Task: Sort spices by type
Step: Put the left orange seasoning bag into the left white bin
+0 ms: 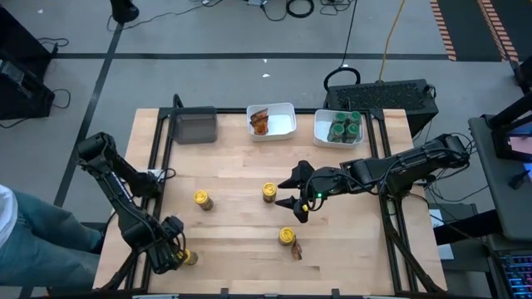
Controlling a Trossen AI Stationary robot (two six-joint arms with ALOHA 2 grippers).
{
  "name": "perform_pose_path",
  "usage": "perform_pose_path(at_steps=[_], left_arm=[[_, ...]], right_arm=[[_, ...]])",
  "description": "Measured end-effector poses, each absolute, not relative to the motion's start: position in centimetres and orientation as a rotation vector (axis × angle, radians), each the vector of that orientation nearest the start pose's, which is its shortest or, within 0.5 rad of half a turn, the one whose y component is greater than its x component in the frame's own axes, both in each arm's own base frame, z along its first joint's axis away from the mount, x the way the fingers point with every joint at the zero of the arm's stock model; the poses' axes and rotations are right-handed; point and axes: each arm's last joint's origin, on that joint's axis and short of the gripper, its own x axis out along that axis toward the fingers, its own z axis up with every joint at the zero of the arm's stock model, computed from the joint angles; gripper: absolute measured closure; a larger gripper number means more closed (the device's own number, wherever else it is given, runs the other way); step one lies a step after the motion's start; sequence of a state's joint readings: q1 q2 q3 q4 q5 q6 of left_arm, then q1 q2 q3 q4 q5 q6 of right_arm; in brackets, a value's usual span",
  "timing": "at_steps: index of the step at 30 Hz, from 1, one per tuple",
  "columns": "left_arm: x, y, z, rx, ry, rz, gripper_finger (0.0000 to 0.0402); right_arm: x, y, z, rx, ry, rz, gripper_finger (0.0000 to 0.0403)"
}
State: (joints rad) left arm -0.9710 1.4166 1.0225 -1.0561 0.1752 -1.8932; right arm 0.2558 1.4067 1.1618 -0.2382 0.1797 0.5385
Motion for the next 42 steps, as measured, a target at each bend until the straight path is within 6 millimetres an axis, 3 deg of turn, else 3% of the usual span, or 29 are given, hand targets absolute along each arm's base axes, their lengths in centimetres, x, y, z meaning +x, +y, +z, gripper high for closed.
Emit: perform_pose_path(at_steps=[3, 10, 16, 21, 25, 30, 42], left_arm=[[13.1, -20.1, 23.0, -0.825, 1.612, 0.586, 0.0385], [13.0, -19.9, 23.7, -0.802, 1.614, 0.569, 0.0397], [12.3, -18.3, 27.9, -0.755, 1.576, 0.629, 0.0399], [12.7, -16.0, 32.8, -0.786, 1.380, 0.590, 0.0400], [14.5, -13.5, 36.0, -0.780, 1.201, 0.529, 0.0400], [18.0, -9.4, 38.0, -0.679, 1.109, 0.495, 0.0401], [27.4, 3.8, 42.2, -0.485, 0.841, 0.450, 0.0401]], right_arm=[[30.5, 7.5, 31.8, 0.424, 0.478, -0.054, 0.0140], [30.5, 7.4, 31.8, 0.419, 0.478, -0.053, 0.0140], [30.6, 7.3, 31.8, 0.399, 0.477, -0.050, 0.0140], [30.7, 6.8, 31.8, 0.389, 0.474, -0.065, 0.0140], [30.6, 6.0, 32.1, 0.360, 0.462, -0.075, 0.0140], [29.4, 4.2, 33.1, 0.301, 0.465, -0.110, 0.0140], [24.5, -1.3, 36.0, 0.095, 0.474, -0.244, 0.0140]])
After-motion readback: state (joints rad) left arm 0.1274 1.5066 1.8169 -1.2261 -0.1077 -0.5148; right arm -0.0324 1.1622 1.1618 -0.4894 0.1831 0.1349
